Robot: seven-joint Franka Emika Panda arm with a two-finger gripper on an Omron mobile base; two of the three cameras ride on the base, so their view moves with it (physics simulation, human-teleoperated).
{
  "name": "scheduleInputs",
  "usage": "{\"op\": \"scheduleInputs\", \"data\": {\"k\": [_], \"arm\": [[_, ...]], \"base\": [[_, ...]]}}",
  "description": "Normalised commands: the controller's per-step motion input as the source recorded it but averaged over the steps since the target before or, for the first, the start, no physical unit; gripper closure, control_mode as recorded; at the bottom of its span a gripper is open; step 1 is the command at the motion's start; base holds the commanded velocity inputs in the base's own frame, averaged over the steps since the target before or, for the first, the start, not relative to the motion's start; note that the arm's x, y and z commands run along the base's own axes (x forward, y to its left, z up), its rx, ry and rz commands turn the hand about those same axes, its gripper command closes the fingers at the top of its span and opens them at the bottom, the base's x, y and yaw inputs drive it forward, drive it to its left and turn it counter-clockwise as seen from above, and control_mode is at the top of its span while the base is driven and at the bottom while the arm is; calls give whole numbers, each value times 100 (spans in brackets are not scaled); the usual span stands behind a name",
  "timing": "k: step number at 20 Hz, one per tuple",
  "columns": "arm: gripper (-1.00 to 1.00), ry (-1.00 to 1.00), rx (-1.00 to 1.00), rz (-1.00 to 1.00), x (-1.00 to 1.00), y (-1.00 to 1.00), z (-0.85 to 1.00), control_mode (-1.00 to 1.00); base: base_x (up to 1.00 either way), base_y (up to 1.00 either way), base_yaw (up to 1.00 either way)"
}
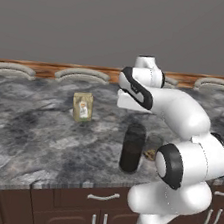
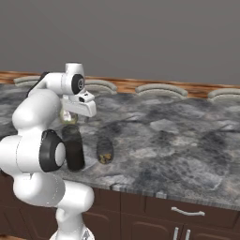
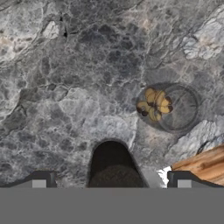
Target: Pick the jar and jar from the dining table and place them in the open cabinet. Close the cabinet after placing the objects.
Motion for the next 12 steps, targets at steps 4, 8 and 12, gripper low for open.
{"op": "scheduleInputs", "data": {"k": [4, 8, 12], "arm": [[-100, -11, -1, -6, 7, 0, -10, -100], [-100, -12, -2, -5, 12, -2, -10, -100], [-100, -12, -1, -4, 12, -2, -10, -100]], "base": [[0, 0, 0], [0, 0, 0], [0, 0, 0]]}}
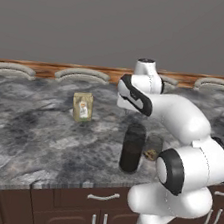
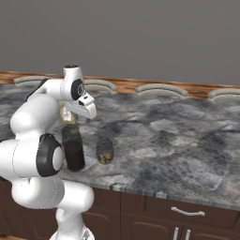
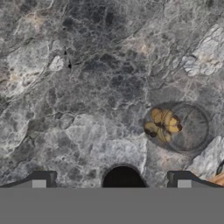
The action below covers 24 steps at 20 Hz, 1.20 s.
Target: Pick the jar and jar from the dining table and place them in the open cabinet. Close the cabinet after placing the objects.
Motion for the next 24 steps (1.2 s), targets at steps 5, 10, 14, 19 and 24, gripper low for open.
{"op": "scheduleInputs", "data": {"k": [5, 10, 14, 19, 24], "arm": [[-100, -3, 0, -4, 7, -3, -9, -100], [-100, 0, 0, -5, 2, -2, -9, -100], [-100, 0, 0, -3, 0, -3, -7, -100], [-100, 0, 0, -2, 0, -3, -7, -100], [-100, 0, 2, 0, -10, -3, -5, -100]], "base": [[0, 0, 0], [0, 0, 0], [0, 0, 0], [0, 0, 0], [0, 0, 0]]}}
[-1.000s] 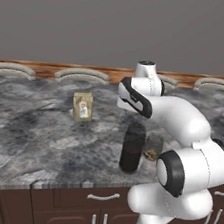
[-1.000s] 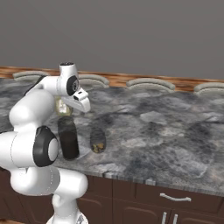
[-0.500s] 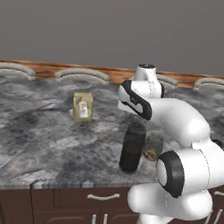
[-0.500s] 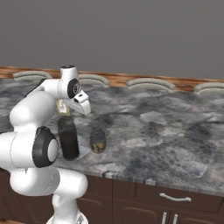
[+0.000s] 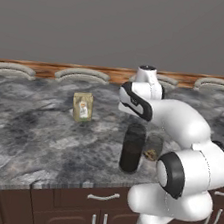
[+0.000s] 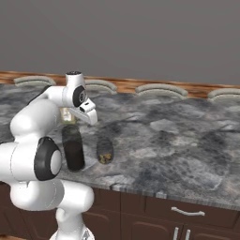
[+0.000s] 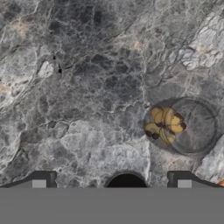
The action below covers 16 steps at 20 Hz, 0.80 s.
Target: Pick the jar and jar from the dining table and place them in the open cabinet. Close the cabinet after placing the objects.
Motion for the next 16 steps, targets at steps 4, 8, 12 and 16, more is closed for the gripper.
{"op": "scheduleInputs", "data": {"k": [4, 8, 12, 16], "arm": [[-100, 0, 4, 0, -19, -1, -2, -100], [-100, 0, 4, 0, -22, -1, 0, -100], [-100, 0, 0, 0, -23, 0, 0, -100], [-100, 0, 0, 5, -23, -2, 0, -100]], "base": [[0, 0, 0], [0, 0, 0], [0, 0, 0], [0, 0, 0]]}}
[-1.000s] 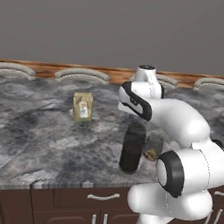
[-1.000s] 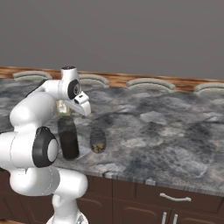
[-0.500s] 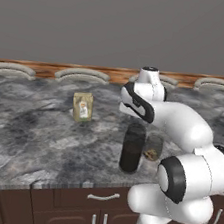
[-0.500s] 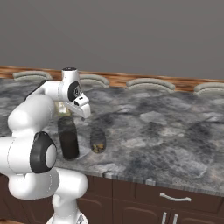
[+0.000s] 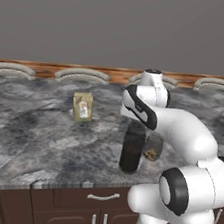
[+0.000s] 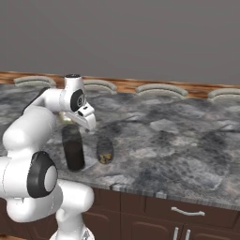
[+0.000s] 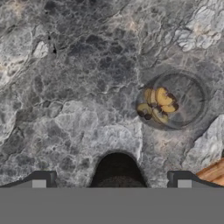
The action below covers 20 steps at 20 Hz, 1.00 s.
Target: Pick the jar and jar from the dining table and place them in the open cabinet. Close the cabinet after placing the objects.
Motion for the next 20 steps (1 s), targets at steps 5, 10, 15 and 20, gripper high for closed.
{"op": "scheduleInputs", "data": {"k": [5, 10, 15, 20], "arm": [[-100, 0, 0, 8, -21, -5, 0, -100], [-100, 0, 0, 8, -15, -5, 0, -100], [-100, 0, 0, 5, 3, 0, -7, -100], [-100, 0, 0, 3, 6, 0, -6, -100]], "base": [[0, 0, 0], [0, 0, 0], [0, 0, 0], [0, 0, 0]]}}
